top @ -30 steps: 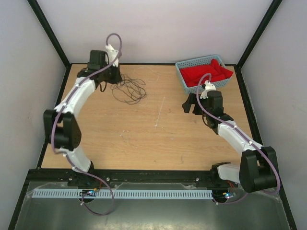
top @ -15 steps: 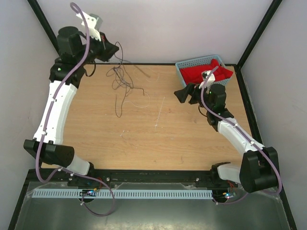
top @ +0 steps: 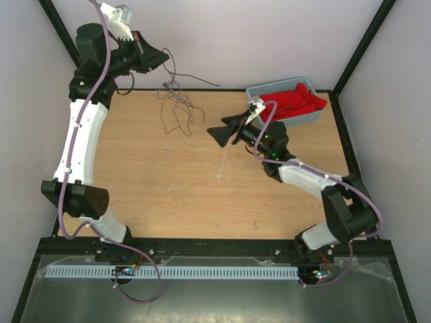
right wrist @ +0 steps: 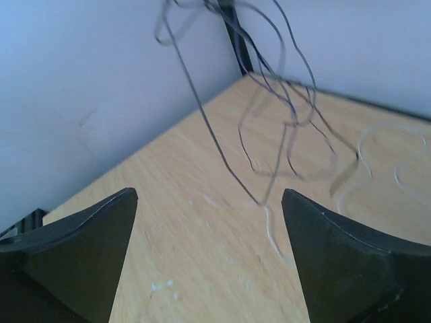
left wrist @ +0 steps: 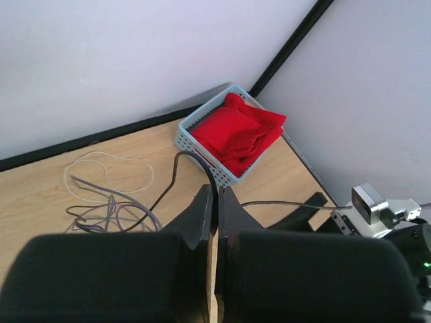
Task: Zip-tie the wires
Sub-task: Untie the cable at the center of the board.
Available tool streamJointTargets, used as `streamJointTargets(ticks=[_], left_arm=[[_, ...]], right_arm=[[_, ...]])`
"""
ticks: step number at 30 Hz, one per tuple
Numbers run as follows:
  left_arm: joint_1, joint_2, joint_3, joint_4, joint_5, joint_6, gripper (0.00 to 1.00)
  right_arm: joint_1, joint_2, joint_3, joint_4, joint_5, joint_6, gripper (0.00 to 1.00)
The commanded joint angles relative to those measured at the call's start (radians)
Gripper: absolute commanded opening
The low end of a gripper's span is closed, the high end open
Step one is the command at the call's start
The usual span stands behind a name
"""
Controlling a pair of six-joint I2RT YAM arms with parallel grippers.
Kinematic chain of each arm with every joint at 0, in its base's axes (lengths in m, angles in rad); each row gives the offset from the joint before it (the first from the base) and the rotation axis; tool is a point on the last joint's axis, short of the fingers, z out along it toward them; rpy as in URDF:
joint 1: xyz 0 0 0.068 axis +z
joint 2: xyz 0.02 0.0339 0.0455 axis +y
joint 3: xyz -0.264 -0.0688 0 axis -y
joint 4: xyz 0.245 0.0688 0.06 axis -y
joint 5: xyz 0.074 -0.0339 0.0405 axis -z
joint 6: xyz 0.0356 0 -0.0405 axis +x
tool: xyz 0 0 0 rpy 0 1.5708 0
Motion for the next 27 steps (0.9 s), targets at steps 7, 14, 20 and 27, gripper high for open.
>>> streamJointTargets(ticks=[7, 14, 20, 27], left_arm=[[-0.023, -0.006, 0.010, 0.031, 0.085, -0.075, 0.00], [-0.050, 0.007, 0.005, 0.040, 0.158, -0.119, 0.00], [-0.076, 0.003, 0.003, 0.049, 0.175, -0.130, 0.00], [-0.066, 0.010, 0.065, 0.057, 0.173, -0.141, 0.00]], right_arm=[[0.079, 0.275, 0.305, 0.461, 0.056, 0.058, 0.99], [0.122, 0.410, 0.536, 0.350, 0.099, 0.015, 0.99], [0.130, 0.540, 0.729, 0.304, 0.086, 0.046, 0.88], [0.135, 0.635, 0.810, 0.238, 0.107, 0.045, 0.39]])
